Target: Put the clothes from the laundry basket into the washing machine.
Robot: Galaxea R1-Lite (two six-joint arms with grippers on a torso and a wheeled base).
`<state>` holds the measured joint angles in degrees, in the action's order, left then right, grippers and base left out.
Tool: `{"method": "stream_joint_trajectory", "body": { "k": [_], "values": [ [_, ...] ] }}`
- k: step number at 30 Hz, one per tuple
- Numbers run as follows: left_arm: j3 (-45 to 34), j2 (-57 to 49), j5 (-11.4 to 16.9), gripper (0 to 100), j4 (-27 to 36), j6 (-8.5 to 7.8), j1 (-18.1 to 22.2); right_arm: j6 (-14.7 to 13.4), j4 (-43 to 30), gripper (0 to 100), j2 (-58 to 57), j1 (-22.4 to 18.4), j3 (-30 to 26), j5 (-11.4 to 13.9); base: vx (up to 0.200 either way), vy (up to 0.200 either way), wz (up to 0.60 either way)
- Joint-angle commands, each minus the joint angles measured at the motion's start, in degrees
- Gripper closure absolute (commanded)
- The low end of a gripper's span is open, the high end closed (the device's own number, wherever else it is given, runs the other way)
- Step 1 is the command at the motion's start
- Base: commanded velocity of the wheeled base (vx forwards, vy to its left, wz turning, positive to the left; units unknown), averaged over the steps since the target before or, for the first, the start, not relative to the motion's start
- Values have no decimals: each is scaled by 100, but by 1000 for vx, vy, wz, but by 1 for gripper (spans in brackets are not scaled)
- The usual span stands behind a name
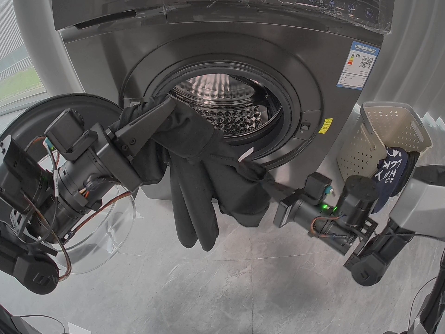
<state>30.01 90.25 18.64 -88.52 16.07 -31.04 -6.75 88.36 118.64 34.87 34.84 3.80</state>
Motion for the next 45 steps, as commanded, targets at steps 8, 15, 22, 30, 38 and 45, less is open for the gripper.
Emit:
{"method": "stream_joint_trajectory", "body": {
  "k": [8, 15, 22, 30, 38, 45],
  "values": [
    [-154, -7, -1, 100, 1, 10, 107, -45, -47, 100, -1669, -630, -399, -310, 0, 0, 0],
    [-294, 10, -1, 100, 1, -7, 186, -37, -64, 100, -2090, -656, -188, -345, 0, 0, 0],
    [-356, 46, -18, 100, 10, -7, 318, -37, -73, 100, -2345, -709, 251, -372, 0, 0, 0],
    [-373, 125, -18, 100, 10, -16, 344, -37, -55, 100, -2407, -639, 313, -372, 0, 0, 0],
    [-769, 555, 8, 100, 1, -33, 142, -37, -73, 100, -2521, -375, 286, -372, 0, 0, 0],
    [-611, 1575, -1, 0, -17, -16, 133, -45, -73, 100, -2504, -155, 181, -372, 0, 0, 0]
  ]
}}
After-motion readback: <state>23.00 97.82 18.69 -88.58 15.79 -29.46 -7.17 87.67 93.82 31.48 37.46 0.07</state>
